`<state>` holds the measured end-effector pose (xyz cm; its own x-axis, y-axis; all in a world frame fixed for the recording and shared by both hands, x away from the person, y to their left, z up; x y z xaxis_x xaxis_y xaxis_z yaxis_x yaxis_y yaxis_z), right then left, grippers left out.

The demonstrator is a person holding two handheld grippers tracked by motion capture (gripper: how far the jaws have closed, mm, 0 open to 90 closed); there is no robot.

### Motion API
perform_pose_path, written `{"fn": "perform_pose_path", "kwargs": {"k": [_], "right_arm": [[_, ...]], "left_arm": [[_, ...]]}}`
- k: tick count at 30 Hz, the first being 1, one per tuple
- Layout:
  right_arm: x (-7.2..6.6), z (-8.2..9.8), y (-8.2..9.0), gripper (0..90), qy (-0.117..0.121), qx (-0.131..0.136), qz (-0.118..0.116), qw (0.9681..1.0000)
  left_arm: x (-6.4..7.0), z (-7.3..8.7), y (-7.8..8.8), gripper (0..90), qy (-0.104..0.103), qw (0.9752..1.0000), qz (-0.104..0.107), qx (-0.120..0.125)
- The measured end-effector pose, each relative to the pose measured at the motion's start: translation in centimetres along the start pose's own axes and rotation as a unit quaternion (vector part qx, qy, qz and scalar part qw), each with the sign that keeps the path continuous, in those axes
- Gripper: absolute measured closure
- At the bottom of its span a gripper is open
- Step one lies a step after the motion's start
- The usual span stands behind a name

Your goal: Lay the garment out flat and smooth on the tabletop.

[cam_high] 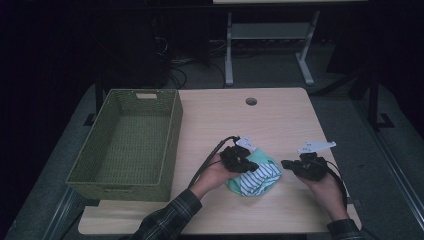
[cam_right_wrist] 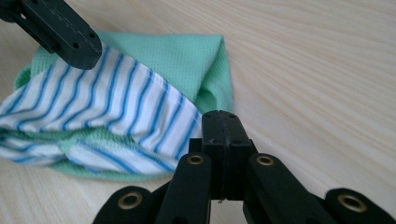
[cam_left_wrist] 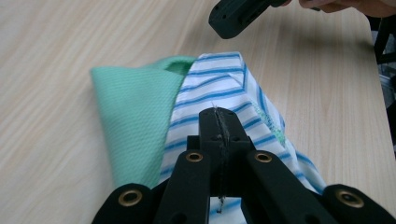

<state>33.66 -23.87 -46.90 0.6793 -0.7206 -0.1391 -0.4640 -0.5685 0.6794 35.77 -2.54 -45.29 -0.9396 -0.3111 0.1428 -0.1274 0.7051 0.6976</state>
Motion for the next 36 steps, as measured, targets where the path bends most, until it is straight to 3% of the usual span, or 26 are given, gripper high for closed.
{"fn": "perform_pose_path", "kwargs": {"k": [11, 15, 24, 31, 36], "right_arm": [[-1.0, -2.5, -1.4, 89.7, 0.019, 0.011, -0.025, 0.9994], [-1.7, -3.8, -2.5, 89.7, 0.033, 0.014, -0.033, 0.9988], [-2.5, -5.6, -5.8, 89.8, 0.047, 0.009, -0.052, 0.9975], [-2.6, -5.1, -8.1, 89.8, 0.053, -0.02, -0.052, 0.997], [-2.3, -4.5, -8.8, 89.9, 0.05, -0.035, -0.047, 0.997]], "left_arm": [[-1.1, 1.6, 3.2, 89.3, 0.018, 0.9994, -0.028, 0.009], [-1.4, 2.2, 3.6, 89.4, 0.025, 0.9992, -0.031, 0.008], [-1.4, 3.4, 2.2, 89.3, 0.019, 0.9984, -0.045, -0.027], [-1.7, 4.3, 1.1, 89.4, 0.019, 0.9973, -0.053, -0.049], [-1.5, 4.5, 0.5, 89.5, 0.002, 0.9959, -0.062, -0.066]]}}
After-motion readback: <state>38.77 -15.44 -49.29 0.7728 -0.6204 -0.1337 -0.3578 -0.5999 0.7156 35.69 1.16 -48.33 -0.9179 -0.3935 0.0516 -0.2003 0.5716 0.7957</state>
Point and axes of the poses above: each handheld gripper's, and its own axes: y roughly backward along the jaws, z roughly out of its underside, x roughly to its right, the point moved 4 cm from there along -y, roughly forward along the jaws, and after that the axes turned 2 degrees about -z, right-handed, at the moved point
